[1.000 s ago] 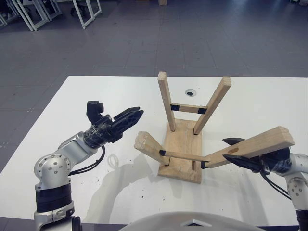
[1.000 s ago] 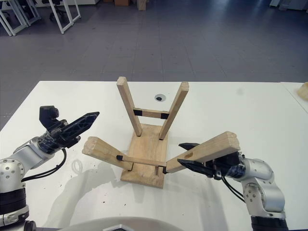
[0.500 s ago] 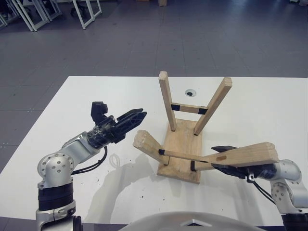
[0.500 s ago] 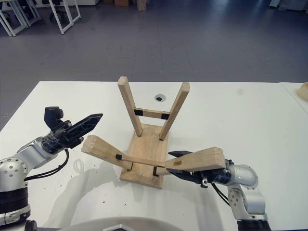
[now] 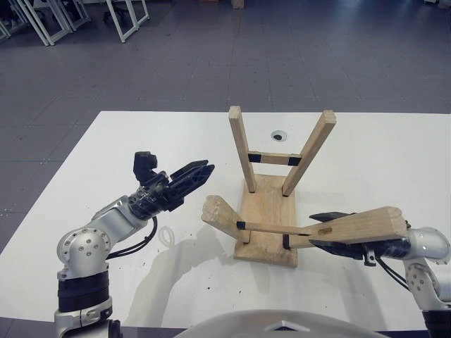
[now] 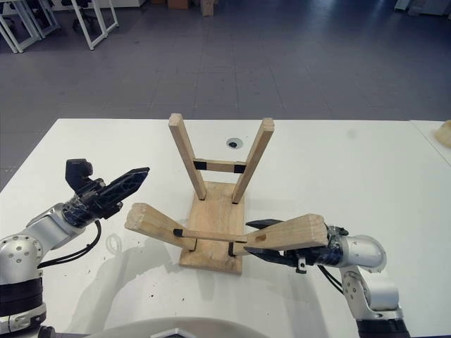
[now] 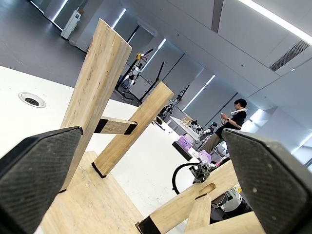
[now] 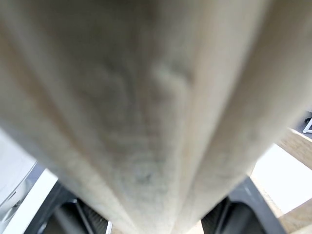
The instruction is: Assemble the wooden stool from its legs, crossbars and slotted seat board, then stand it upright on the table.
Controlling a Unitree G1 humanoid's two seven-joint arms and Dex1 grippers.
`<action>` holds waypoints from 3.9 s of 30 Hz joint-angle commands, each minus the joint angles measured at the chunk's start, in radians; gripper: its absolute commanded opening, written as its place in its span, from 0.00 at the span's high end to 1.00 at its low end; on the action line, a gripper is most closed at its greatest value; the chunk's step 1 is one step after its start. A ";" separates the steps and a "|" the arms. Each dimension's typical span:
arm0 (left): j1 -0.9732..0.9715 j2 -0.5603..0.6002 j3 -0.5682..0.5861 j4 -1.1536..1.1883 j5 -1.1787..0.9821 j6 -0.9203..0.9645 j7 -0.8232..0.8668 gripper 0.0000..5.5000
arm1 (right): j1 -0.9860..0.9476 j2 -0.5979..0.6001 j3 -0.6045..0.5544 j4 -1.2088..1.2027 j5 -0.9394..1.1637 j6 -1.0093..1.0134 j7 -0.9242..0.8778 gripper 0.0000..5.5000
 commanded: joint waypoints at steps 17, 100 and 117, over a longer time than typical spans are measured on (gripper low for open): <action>0.047 -0.031 -0.015 -0.051 0.013 -0.021 0.050 0.04 | -0.036 -0.110 0.116 -0.118 -0.180 0.130 -0.189 0.63; -0.325 -0.074 0.052 0.262 0.555 -0.269 0.775 0.40 | -0.308 -0.070 0.442 0.265 -0.365 0.404 -0.473 0.63; -0.103 -0.058 -0.356 -0.060 0.517 -0.048 0.305 0.40 | -0.335 -0.079 0.438 0.322 -0.320 0.276 -0.338 0.63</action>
